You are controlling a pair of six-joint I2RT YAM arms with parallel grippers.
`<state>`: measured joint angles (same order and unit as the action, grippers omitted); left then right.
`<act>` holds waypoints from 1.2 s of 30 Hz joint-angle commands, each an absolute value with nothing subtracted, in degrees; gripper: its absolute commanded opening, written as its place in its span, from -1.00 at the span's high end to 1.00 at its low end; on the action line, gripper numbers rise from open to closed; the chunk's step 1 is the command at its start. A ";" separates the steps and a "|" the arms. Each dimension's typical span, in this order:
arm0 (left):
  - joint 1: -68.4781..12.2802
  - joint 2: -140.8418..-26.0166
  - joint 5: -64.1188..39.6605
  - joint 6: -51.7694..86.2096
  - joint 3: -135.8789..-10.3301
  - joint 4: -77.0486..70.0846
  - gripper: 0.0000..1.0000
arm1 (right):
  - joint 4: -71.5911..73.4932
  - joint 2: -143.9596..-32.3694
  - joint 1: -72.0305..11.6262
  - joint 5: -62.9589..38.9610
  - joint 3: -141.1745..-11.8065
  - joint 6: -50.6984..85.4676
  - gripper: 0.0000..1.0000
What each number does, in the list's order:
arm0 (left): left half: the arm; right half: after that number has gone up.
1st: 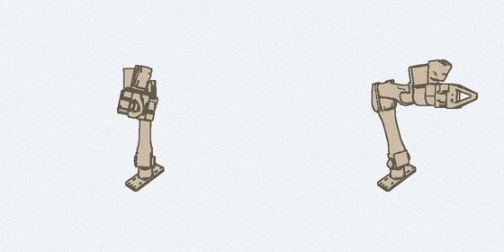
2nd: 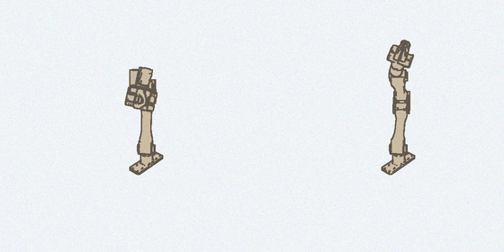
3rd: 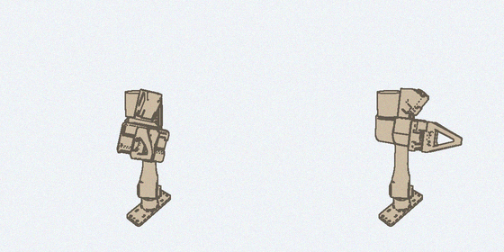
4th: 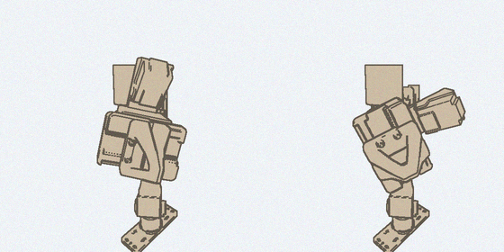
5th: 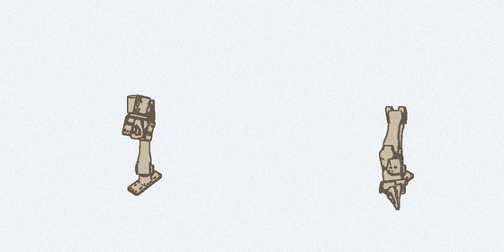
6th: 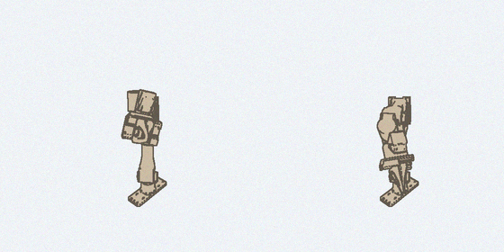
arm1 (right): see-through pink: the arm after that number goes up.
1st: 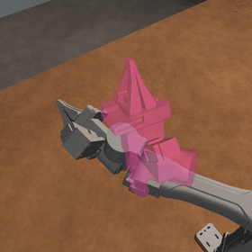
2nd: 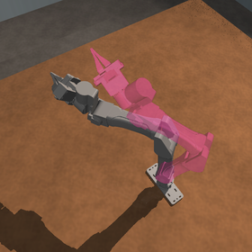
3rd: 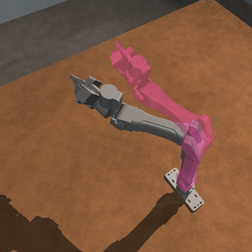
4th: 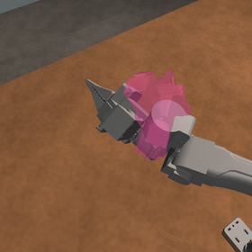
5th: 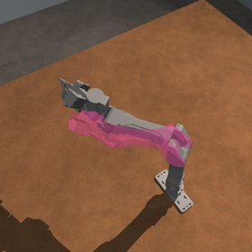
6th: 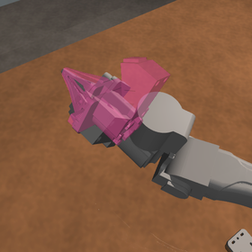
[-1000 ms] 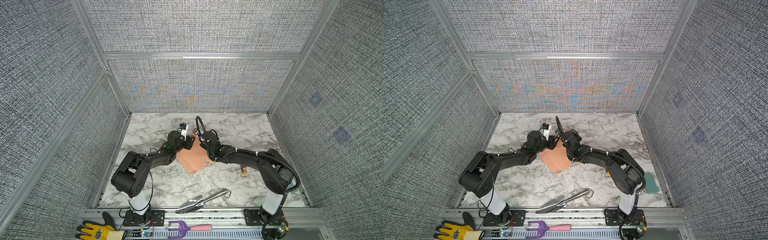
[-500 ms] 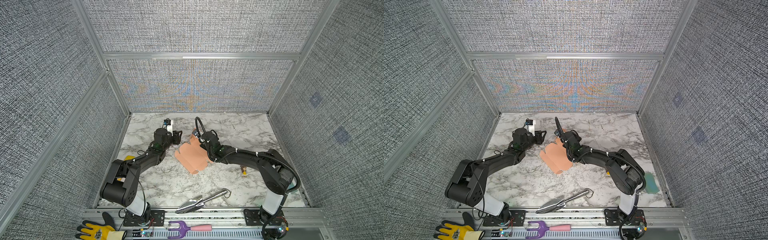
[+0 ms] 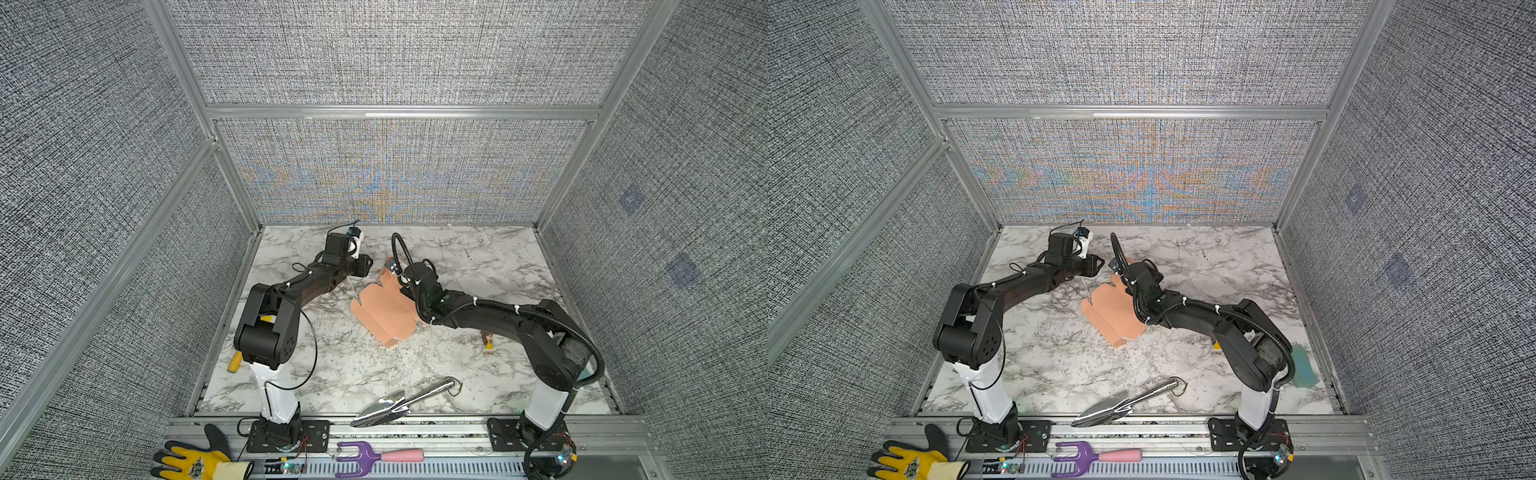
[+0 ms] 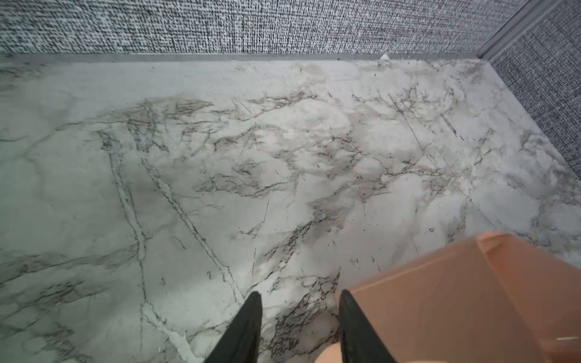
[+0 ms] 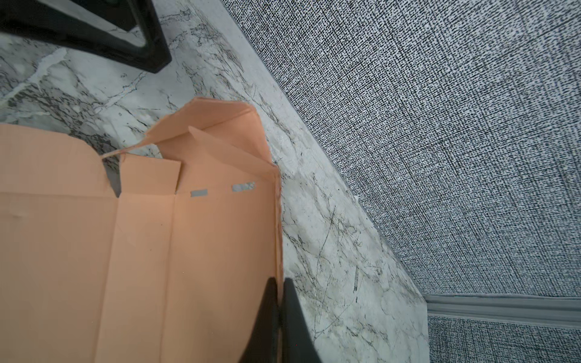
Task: Assemble paper box
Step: Fold the bottom flaps of the flat cardboard box at the center of the table.
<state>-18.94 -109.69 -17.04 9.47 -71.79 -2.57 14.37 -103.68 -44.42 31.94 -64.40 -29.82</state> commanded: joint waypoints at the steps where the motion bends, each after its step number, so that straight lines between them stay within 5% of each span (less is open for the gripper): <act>1: -18.90 -112.44 -19.13 5.94 -74.92 2.29 0.14 | 15.16 -103.41 -44.47 31.32 -64.07 -29.37 0.93; 12: -19.48 -118.76 -24.79 2.98 -80.16 3.16 0.14 | 14.86 -103.89 -45.02 31.20 -64.65 -29.42 0.93; 36: -21.18 -111.60 -32.04 2.34 -68.86 -6.48 0.14 | 10.98 -104.54 -46.85 31.78 -65.91 -29.49 0.93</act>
